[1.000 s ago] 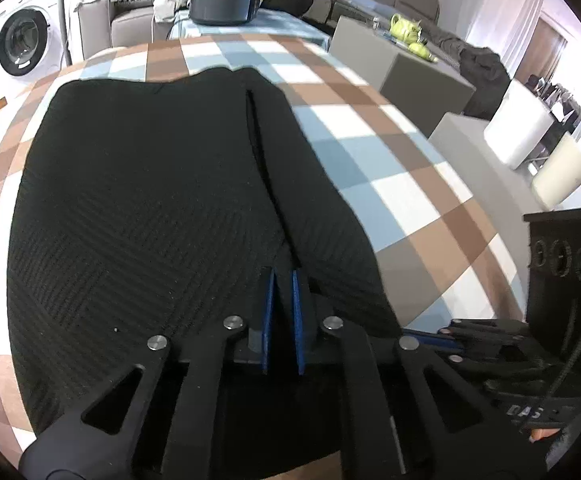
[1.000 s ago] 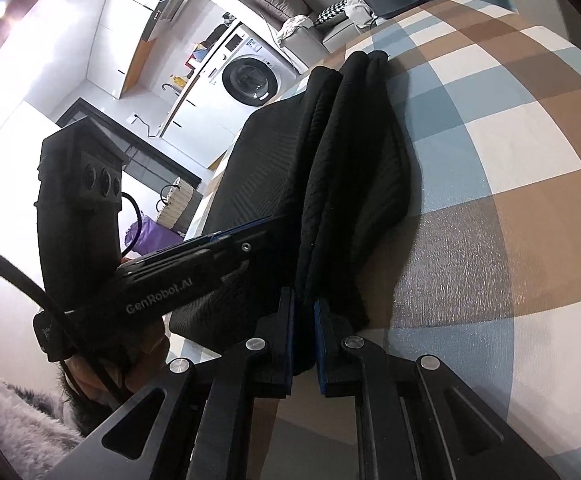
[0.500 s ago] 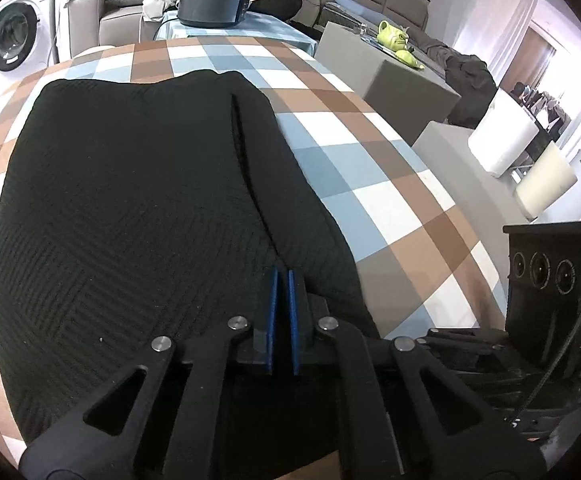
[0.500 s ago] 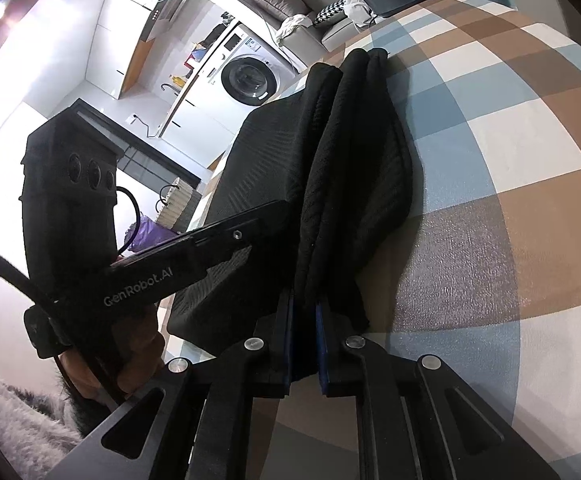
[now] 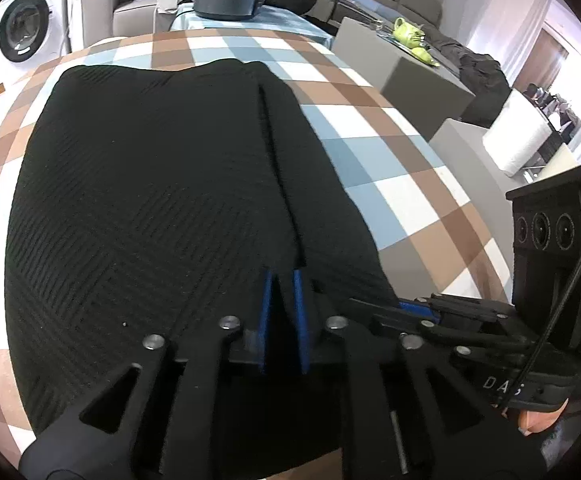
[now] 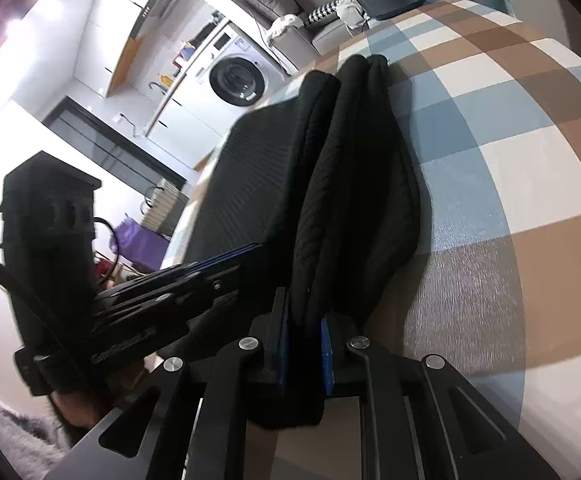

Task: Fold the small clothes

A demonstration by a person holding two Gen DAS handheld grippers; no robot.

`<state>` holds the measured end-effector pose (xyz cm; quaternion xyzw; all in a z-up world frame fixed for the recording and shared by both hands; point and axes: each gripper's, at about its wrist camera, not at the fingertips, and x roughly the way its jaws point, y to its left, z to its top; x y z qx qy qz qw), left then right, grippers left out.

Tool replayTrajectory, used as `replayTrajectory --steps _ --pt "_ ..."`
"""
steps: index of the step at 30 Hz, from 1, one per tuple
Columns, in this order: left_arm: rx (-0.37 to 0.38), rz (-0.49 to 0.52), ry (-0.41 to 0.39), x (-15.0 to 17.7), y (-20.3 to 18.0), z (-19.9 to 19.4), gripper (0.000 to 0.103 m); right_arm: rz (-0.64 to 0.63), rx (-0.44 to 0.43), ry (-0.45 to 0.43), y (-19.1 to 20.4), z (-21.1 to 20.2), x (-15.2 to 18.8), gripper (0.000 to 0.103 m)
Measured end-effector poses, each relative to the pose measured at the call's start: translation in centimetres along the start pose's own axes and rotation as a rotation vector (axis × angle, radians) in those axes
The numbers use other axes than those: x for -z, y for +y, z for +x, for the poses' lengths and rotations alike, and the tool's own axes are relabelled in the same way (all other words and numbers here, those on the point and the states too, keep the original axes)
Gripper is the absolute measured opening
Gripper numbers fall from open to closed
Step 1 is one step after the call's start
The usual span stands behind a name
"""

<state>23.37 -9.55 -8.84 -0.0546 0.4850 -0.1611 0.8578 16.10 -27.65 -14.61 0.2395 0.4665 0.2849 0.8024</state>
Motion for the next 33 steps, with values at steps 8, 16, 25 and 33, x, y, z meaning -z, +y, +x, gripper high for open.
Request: replayTrajectory --steps 8,16,25,33 --pt "-0.036 -0.005 0.027 -0.9 0.0 1.3 0.037 0.015 -0.013 -0.002 -0.2 -0.1 0.3 0.014" --pt "-0.051 0.017 0.016 -1.7 -0.4 2.1 0.009 0.014 -0.027 -0.004 -0.2 -0.3 0.6 0.014" --pt "-0.033 0.054 -0.042 -2.3 -1.5 0.6 0.006 0.007 -0.047 -0.002 -0.5 -0.1 0.5 0.014" --pt "0.004 0.0 -0.005 -2.3 -0.5 1.3 0.006 0.007 -0.033 -0.005 -0.2 -0.2 0.7 0.014"
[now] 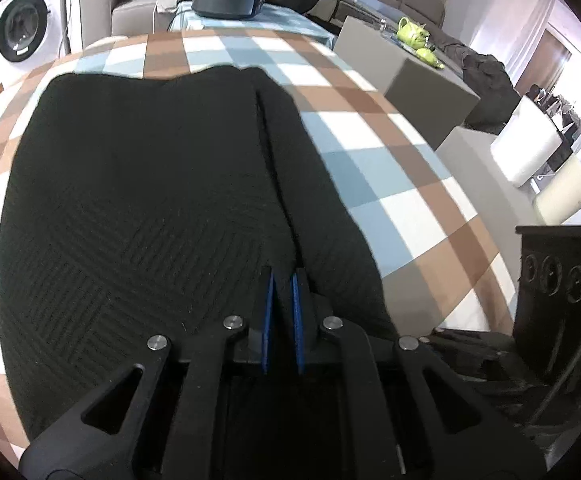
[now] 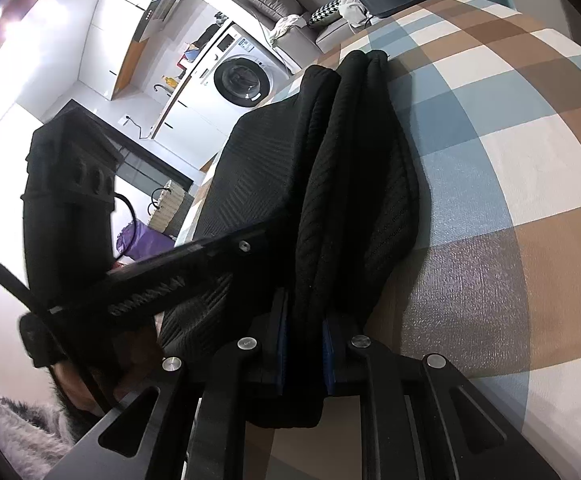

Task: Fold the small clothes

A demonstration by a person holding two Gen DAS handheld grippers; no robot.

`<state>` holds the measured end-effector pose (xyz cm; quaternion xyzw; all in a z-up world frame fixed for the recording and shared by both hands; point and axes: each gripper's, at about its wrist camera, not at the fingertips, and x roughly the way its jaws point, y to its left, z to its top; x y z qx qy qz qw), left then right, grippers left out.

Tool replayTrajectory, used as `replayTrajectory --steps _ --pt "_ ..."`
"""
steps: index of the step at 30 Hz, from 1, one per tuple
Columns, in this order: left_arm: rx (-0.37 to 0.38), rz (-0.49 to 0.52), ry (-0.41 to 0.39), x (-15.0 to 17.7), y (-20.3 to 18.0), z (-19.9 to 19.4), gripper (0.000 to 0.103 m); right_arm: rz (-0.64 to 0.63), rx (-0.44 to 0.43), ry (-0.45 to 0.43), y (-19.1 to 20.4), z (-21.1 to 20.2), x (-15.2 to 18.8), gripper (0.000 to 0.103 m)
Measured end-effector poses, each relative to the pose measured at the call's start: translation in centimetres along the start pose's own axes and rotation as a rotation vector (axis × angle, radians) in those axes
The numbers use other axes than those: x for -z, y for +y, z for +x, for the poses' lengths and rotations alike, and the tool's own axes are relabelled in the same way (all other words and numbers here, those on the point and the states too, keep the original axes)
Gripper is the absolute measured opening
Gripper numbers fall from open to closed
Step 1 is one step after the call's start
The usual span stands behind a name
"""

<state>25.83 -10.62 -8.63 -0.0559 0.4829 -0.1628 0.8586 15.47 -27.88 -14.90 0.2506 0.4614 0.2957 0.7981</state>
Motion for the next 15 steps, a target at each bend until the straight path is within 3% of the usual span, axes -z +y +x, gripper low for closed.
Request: replayTrajectory --steps 7,11,15 --pt "-0.001 0.013 0.023 0.3 0.1 0.2 0.006 0.023 -0.001 -0.023 0.3 -0.4 -0.3 0.016" --pt "0.044 -0.016 0.043 0.4 0.5 -0.4 0.007 0.007 -0.003 -0.033 0.6 -0.9 -0.2 0.015" --pt "0.116 -0.041 0.044 0.7 0.7 -2.0 0.028 -0.068 -0.045 -0.036 2.5 -1.2 0.0 0.016"
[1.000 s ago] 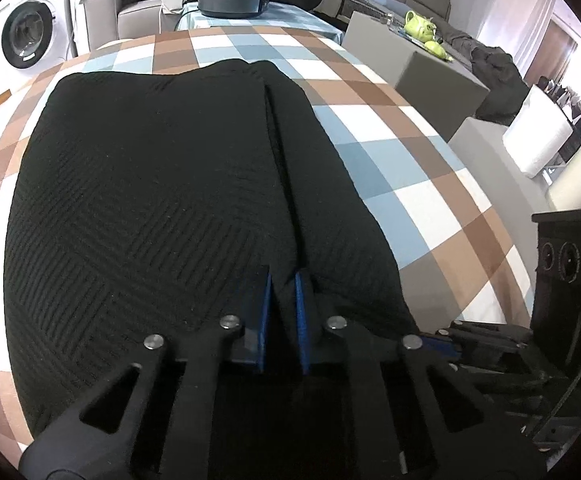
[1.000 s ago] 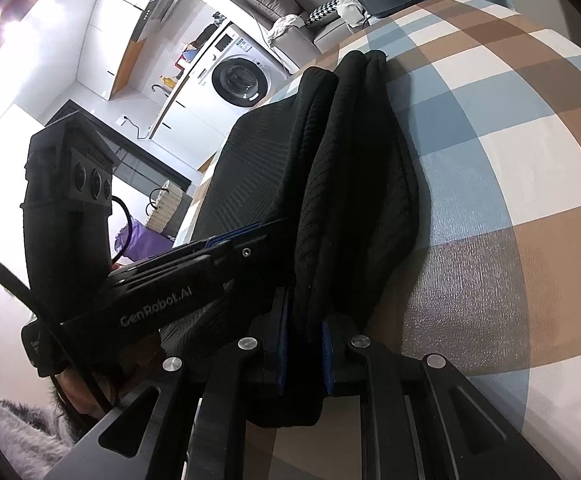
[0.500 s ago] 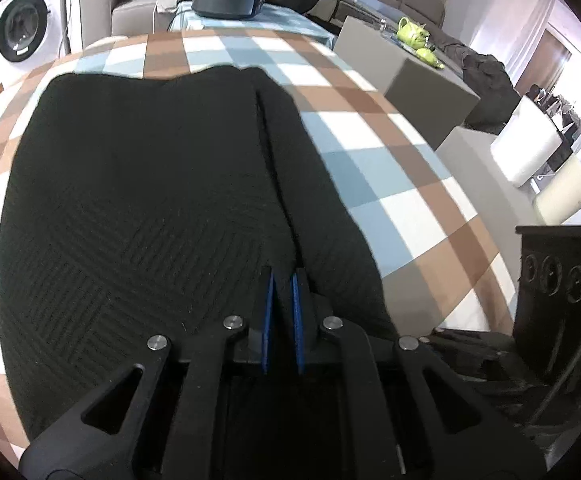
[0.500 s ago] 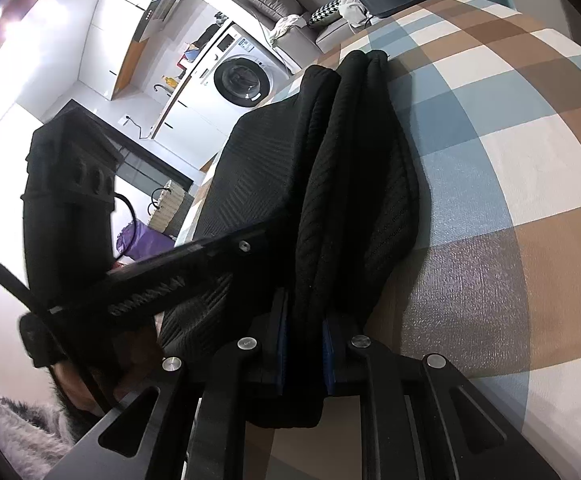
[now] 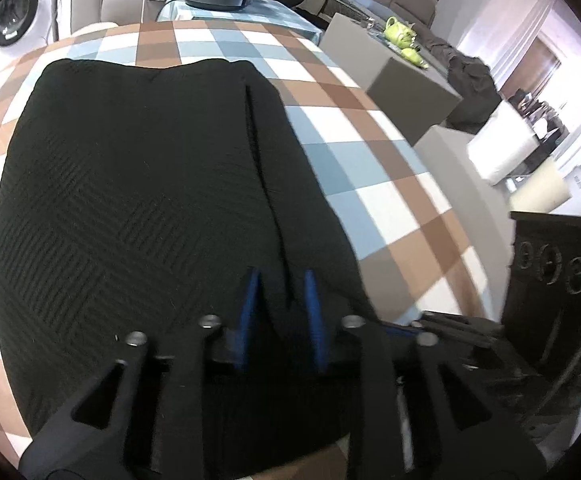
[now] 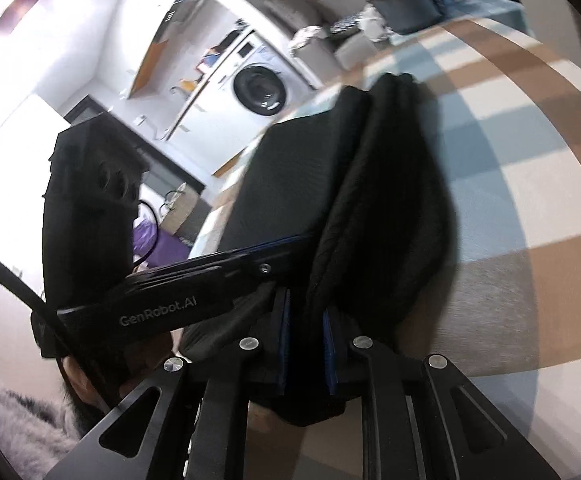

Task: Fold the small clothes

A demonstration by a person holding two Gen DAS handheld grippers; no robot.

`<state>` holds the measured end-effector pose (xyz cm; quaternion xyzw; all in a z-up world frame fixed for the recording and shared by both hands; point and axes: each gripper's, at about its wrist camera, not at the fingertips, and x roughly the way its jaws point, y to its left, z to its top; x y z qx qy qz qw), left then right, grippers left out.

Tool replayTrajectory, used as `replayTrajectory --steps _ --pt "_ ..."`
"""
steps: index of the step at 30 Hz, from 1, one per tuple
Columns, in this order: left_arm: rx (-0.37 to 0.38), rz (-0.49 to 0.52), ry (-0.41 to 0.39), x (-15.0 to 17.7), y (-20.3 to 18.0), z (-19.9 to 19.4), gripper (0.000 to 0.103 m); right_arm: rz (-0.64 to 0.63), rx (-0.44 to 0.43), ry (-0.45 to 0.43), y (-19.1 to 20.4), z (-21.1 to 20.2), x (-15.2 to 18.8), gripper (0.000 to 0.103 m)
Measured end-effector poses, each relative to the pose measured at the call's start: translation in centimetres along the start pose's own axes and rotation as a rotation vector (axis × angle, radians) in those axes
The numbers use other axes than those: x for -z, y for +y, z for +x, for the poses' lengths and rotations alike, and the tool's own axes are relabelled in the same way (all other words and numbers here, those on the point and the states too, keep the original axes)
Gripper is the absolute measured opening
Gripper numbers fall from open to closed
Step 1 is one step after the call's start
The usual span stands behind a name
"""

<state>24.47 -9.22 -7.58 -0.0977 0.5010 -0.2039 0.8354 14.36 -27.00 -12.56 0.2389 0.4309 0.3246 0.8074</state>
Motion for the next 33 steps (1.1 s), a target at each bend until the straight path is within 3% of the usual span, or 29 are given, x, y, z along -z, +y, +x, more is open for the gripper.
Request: replayTrajectory --steps 2,4,7,10,11,13,16,21,25,29,33 --pt "0.033 -0.014 -0.005 0.1 0.0 -0.7 0.036 -0.015 -0.007 0.008 0.5 0.2 0.1 0.017" --pt "0.074 -0.03 -0.011 0.2 0.1 -1.3 0.053 -0.028 -0.004 0.018 0.8 0.3 0.2 0.019" --pt "0.111 -0.044 -0.005 0.0 0.1 -1.2 0.053 -0.058 -0.012 0.014 1.5 0.2 0.4 0.021" --pt "0.065 -0.029 0.001 -0.1 -0.2 -0.5 0.053 -0.078 -0.007 0.015 2.2 0.2 0.7 0.021" --pt "0.035 -0.02 0.006 -0.1 -0.4 -0.1 0.051 -0.086 -0.001 0.016 2.4 0.2 0.7 0.021" --pt "0.002 0.006 0.009 0.2 -0.5 0.5 0.03 -0.103 -0.003 0.015 2.7 0.0 1.0 0.024" --pt "-0.036 0.004 0.018 0.5 0.1 1.3 0.015 -0.093 -0.002 0.018 2.5 -0.8 1.5 0.029" --pt "0.014 -0.055 0.014 0.5 1.6 1.1 0.014 0.008 0.04 -0.021 -0.5 -2.9 2.0 0.03" --pt "0.022 -0.054 0.016 0.4 1.5 1.2 0.013 0.076 0.086 0.0 -2.0 -2.5 2.1 0.03" --pt "0.038 -0.07 0.008 0.3 2.1 0.7 0.012 0.11 0.055 -0.01 -2.6 -3.2 2.5 0.03" --pt "0.056 -0.105 0.007 0.0 3.0 0.4 0.012 0.093 0.119 -0.006 -3.4 -4.3 2.9 0.03"
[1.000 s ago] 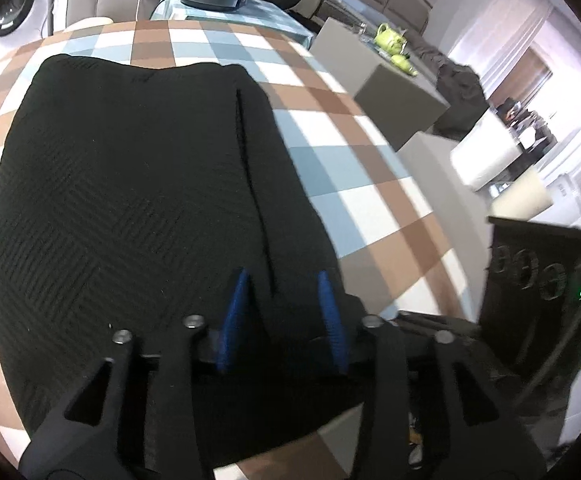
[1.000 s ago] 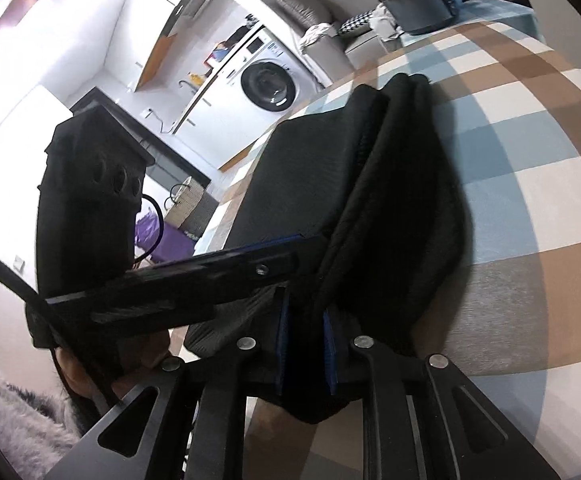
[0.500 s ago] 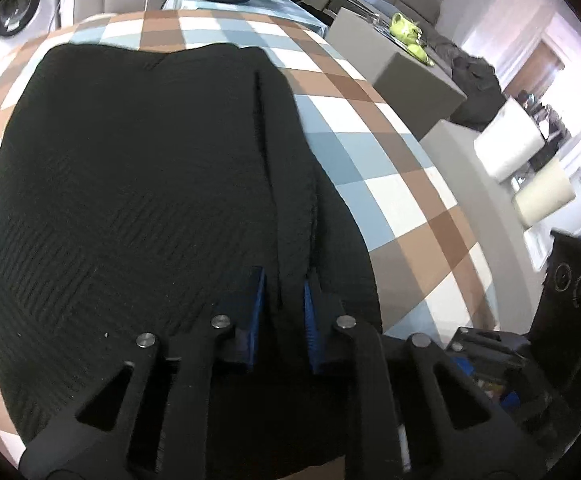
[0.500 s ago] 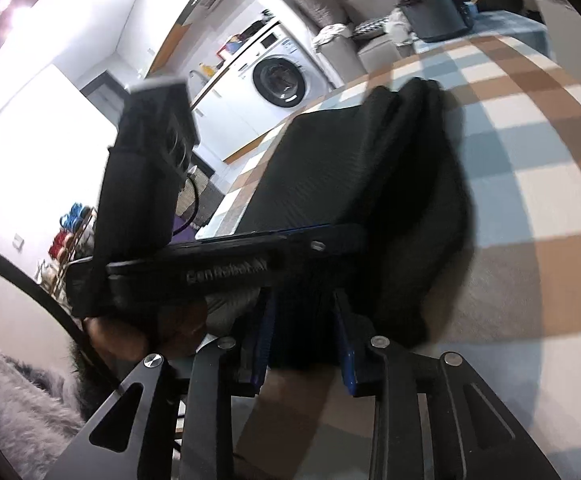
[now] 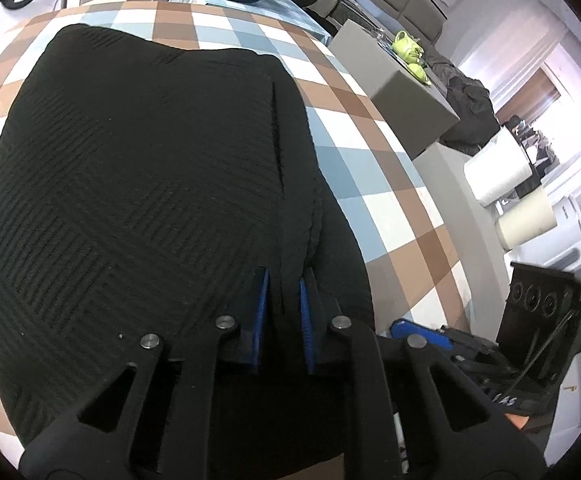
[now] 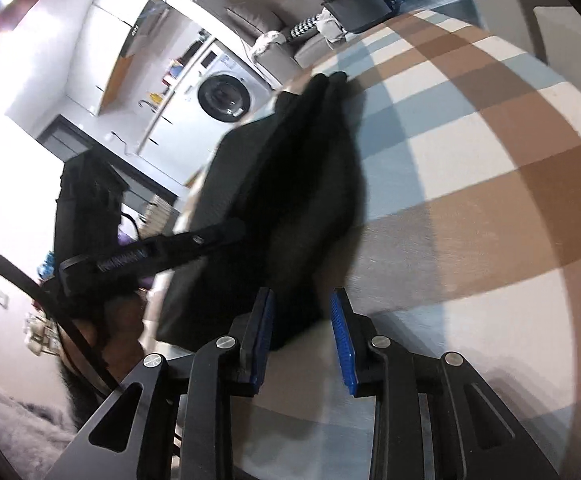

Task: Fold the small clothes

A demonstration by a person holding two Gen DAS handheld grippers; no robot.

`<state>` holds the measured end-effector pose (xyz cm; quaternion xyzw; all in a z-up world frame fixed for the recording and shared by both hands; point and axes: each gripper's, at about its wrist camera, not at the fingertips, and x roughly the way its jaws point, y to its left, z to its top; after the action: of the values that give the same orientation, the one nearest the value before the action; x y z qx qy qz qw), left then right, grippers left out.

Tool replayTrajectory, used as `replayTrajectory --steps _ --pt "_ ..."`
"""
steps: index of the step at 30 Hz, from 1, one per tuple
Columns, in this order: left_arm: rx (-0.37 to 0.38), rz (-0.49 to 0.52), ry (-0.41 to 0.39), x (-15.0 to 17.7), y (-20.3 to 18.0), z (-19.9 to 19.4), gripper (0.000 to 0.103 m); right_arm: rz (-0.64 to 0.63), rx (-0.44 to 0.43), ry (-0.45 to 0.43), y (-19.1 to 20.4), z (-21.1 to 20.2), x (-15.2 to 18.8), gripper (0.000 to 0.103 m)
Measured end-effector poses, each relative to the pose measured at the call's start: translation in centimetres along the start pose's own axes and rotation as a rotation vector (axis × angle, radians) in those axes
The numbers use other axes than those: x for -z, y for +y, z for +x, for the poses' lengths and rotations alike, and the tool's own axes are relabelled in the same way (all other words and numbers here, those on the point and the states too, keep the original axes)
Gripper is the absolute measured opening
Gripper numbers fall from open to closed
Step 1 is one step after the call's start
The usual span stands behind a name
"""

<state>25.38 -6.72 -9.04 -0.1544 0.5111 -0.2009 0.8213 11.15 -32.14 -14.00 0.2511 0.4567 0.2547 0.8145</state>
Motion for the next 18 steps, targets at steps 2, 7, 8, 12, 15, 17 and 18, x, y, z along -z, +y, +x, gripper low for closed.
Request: replayTrajectory --steps 2,7,8,12,15,17,18 --pt "0.008 -0.005 0.002 -0.1 0.2 0.0 0.012 -0.021 0.019 0.013 0.2 0.0 0.2 0.03" --pt "0.004 0.003 0.003 -0.2 0.1 0.1 0.012 -0.129 0.105 0.04 2.1 1.4 0.6 0.029" --pt "0.004 0.004 0.003 -0.1 0.1 0.1 0.012 -0.139 0.109 0.045 2.4 1.7 0.6 0.029" --pt "0.002 0.006 0.004 0.0 -0.1 0.2 0.012 -0.201 0.147 0.064 3.3 2.7 0.4 0.029" --pt "0.005 0.004 0.004 0.0 0.0 0.3 0.012 -0.247 0.177 0.074 4.2 3.4 0.6 0.02" --pt "0.004 0.004 0.004 0.0 0.0 0.3 0.012 -0.264 0.189 0.054 4.5 3.3 0.9 0.011" --pt "0.004 0.002 0.004 0.0 0.0 0.3 0.012 -0.267 0.19 0.04 4.5 3.1 1.0 0.008"
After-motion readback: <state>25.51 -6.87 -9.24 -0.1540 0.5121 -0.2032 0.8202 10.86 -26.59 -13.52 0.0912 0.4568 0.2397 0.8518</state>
